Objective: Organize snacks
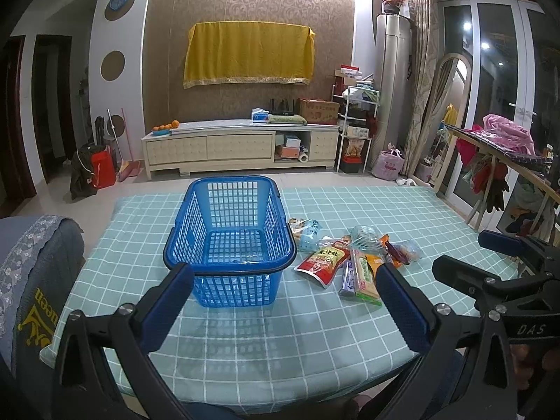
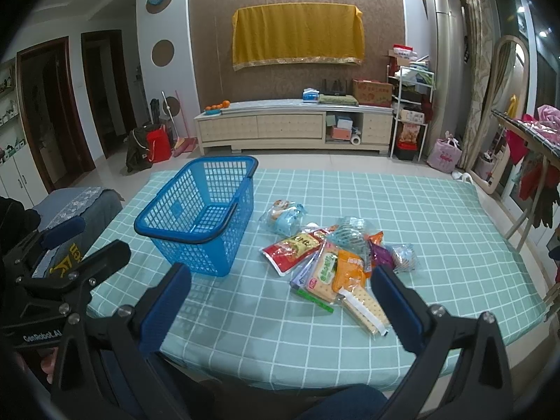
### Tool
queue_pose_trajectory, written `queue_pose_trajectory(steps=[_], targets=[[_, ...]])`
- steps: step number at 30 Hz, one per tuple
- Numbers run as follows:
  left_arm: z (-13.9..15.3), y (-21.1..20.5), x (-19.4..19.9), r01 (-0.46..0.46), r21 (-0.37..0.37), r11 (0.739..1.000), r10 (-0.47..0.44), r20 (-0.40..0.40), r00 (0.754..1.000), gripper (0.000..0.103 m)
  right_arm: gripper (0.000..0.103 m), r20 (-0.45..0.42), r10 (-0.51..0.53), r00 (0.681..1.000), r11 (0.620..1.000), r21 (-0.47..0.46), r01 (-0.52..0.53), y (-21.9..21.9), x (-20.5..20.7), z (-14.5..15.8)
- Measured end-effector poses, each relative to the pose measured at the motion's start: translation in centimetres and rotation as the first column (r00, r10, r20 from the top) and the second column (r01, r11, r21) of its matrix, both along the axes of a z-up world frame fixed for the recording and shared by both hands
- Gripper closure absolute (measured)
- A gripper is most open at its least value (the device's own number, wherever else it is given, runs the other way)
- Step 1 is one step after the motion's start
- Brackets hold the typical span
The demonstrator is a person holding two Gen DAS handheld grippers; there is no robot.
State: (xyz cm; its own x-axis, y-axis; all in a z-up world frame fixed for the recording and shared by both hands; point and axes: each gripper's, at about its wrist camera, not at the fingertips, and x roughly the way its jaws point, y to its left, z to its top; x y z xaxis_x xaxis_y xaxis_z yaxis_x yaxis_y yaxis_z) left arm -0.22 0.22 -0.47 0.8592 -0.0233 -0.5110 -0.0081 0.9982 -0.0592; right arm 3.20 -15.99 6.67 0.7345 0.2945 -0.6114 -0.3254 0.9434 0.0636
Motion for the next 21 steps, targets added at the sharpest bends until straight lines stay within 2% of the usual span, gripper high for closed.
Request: queue_pose_trajectory(steps=[21], targets=[[-0.2, -0.24, 0.03, 0.001, -0.008, 1.0, -0.001, -0.002, 1.0, 0.0, 0.0, -0.003, 0.011, 1.0, 1.0, -0.002, -0.011, 0.25, 0.18, -0.18]])
